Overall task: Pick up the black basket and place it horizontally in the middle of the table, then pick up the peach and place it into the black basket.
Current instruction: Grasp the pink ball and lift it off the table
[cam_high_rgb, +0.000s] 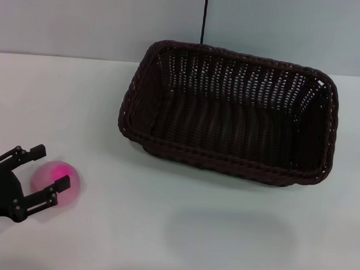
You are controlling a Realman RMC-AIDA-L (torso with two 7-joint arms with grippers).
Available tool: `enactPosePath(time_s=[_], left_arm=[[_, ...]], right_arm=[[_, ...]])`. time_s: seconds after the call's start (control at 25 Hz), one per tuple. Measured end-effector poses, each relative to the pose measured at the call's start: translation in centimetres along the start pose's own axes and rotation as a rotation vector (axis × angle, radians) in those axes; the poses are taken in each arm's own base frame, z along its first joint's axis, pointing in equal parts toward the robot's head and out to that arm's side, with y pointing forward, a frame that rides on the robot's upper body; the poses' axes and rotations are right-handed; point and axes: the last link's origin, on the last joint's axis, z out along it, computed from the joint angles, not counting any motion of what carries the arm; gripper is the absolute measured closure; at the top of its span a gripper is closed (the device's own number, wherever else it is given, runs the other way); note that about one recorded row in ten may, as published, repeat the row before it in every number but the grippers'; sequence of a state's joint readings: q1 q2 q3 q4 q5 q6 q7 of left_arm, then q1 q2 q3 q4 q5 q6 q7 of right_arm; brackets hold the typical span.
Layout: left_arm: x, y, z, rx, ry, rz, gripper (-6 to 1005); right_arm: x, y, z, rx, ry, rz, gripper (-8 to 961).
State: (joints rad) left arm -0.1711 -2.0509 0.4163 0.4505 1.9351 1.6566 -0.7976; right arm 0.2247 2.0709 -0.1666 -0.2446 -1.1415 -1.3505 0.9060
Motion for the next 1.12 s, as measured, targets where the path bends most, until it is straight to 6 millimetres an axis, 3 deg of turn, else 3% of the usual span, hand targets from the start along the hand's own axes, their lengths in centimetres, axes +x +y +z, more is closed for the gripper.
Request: enactPosePath(time_s=[0.72, 1.12], left_arm=[[-0.7, -0.1, 0.5, 0.015, -0.038, 0.039, 277], [-0.9, 0.5, 0.9, -0.034, -0.049, 0.082, 470]], right_arm=[[1.7, -0.6, 0.8, 0.080, 0.090, -0.020, 543], [1.7, -0.6, 1.0, 0.085, 0.092, -0.034, 542]])
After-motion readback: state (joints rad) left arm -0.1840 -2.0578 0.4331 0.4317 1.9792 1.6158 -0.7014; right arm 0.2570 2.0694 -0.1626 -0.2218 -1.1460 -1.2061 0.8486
